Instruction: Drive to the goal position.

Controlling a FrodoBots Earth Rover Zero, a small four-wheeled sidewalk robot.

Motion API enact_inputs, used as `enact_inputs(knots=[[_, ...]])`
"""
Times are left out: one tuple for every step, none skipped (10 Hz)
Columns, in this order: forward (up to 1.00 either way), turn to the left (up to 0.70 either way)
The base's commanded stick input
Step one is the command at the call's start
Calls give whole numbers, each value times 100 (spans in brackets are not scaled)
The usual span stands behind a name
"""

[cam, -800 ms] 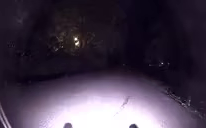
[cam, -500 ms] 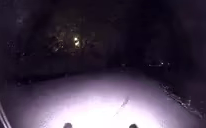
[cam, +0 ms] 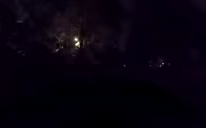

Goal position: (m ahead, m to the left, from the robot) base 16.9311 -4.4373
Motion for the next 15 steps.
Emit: enact_inputs(knots=[[70, 0], [70, 0], [70, 0], [63, 0], [50, 0], [50, 0], [50, 0], [50, 0], [50, 0], [50, 0], [50, 0], [50, 0], [3, 0], [50, 0], [50, 0]])
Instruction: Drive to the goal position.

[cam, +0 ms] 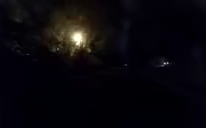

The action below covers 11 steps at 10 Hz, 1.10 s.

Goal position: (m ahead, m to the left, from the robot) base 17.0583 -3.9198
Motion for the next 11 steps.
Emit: enact_inputs(knots=[[50, 0], [50, 0], [50, 0], [50, 0], [50, 0], [50, 0], [50, 0], [50, 0], [50, 0], [50, 0], [50, 0]])
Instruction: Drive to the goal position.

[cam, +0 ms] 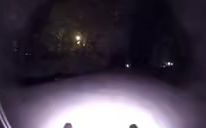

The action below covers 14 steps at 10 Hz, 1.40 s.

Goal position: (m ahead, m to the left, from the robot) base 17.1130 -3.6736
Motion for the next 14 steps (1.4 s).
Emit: enact_inputs(knots=[[50, 0], [50, 0], [50, 0], [50, 0], [50, 0], [50, 0], [50, 0], [50, 0], [50, 0], [50, 0], [50, 0], [50, 0], [50, 0], [50, 0]])
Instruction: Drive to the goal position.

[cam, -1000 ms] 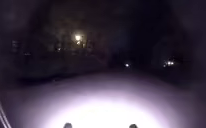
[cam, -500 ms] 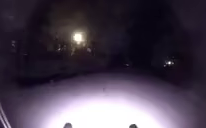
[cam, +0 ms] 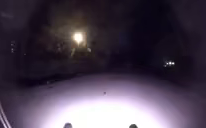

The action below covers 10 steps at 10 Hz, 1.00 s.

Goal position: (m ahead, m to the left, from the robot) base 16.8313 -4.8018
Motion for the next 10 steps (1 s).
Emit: enact_inputs(knots=[[50, 0], [50, 0], [50, 0], [50, 0], [50, 0], [50, 0], [50, -48], [50, -50], [50, -50], [50, -50]])
